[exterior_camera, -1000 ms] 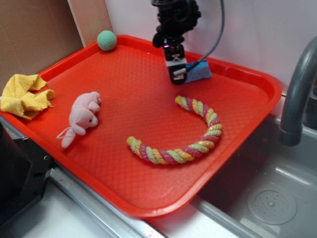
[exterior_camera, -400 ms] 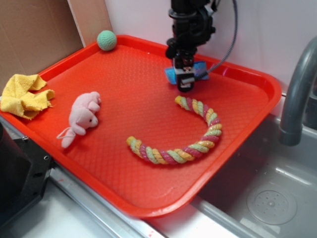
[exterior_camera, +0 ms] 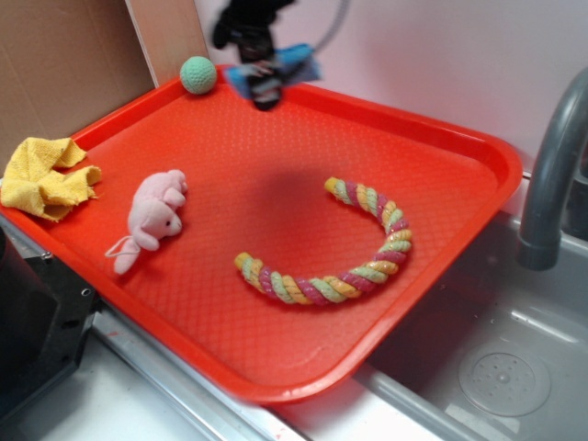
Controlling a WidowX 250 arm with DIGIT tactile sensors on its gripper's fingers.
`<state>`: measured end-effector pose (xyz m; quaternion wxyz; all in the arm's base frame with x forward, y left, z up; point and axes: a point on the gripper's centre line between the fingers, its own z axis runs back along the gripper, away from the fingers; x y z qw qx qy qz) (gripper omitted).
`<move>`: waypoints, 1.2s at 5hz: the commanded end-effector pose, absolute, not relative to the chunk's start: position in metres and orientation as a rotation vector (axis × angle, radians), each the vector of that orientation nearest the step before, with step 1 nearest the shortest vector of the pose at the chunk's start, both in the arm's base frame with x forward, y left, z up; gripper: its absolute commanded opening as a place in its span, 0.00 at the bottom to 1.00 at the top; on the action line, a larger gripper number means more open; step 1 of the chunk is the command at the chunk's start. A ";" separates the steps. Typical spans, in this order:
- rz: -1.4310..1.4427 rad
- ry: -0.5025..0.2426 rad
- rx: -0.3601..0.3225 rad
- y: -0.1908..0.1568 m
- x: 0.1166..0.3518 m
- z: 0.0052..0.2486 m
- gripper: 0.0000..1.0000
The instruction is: Grab the blue sponge.
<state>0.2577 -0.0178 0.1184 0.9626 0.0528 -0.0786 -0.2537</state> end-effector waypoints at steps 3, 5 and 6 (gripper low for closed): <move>0.142 -0.048 0.024 0.000 0.211 0.148 0.00; 0.173 -0.054 0.029 0.001 0.208 0.148 0.00; 0.163 -0.055 0.031 0.000 0.209 0.148 0.00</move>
